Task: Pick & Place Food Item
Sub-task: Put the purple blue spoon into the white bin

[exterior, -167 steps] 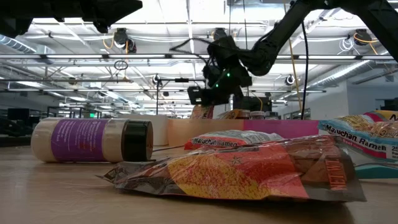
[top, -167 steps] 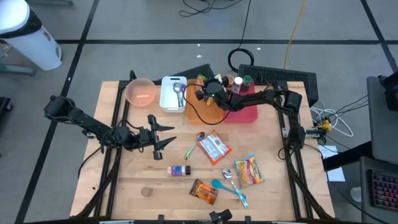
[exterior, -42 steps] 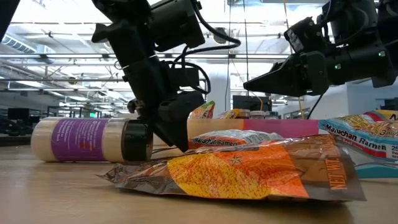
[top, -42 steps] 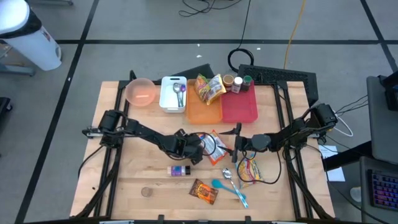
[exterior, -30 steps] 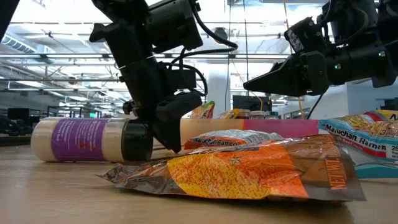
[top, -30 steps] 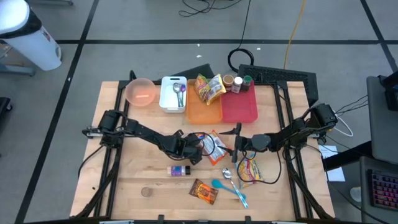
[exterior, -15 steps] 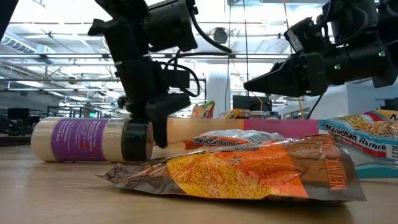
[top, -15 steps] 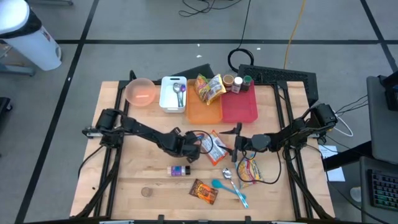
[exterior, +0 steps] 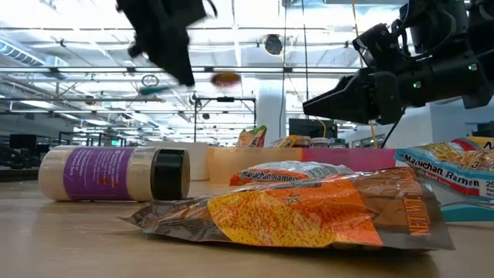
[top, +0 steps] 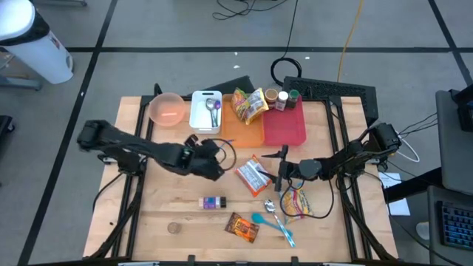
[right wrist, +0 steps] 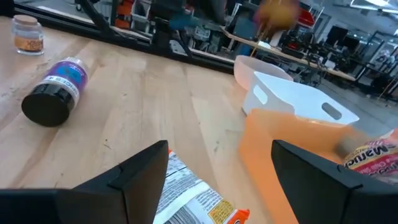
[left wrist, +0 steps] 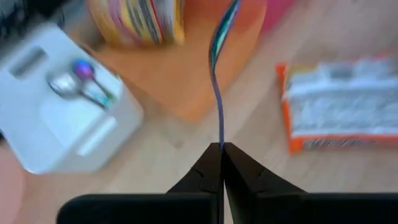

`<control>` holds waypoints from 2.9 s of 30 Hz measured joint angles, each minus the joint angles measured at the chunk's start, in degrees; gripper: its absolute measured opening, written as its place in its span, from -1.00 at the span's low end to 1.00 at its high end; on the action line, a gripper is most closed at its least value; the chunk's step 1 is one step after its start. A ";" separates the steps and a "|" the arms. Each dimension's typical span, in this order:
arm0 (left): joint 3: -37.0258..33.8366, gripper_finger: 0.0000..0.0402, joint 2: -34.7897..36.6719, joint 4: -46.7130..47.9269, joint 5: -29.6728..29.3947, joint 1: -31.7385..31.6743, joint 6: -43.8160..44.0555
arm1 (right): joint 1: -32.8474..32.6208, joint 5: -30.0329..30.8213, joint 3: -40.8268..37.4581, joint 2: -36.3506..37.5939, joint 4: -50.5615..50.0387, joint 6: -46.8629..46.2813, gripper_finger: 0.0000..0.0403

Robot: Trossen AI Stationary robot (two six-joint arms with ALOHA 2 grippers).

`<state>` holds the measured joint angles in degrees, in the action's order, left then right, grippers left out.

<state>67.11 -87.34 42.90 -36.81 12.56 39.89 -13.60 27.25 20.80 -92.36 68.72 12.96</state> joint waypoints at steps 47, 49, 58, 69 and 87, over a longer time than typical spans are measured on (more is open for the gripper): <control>-5.20 -0.98 -8.53 -59.90 35.52 -7.66 -11.77 | -12.02 31.85 3.03 -0.02 5.66 44.18 0.37; -5.20 -0.98 -9.77 -62.56 37.27 -8.24 -10.55 | -12.02 32.96 3.04 -0.02 6.24 45.96 0.37; -5.18 -0.97 -10.51 -64.34 40.96 -11.19 -9.32 | -11.59 38.70 3.02 -0.02 9.85 55.41 0.37; -5.18 -0.98 -9.00 -63.85 50.42 -14.97 -11.39 | -10.01 31.29 3.00 0.00 16.82 52.97 0.37; -5.18 -0.98 3.85 -58.09 35.42 -1.91 -19.73 | -12.53 28.56 -1.19 0.00 16.06 42.48 0.37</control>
<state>61.93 -83.49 -15.20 -1.39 10.65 20.16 -26.14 55.81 19.61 -92.36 84.78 55.44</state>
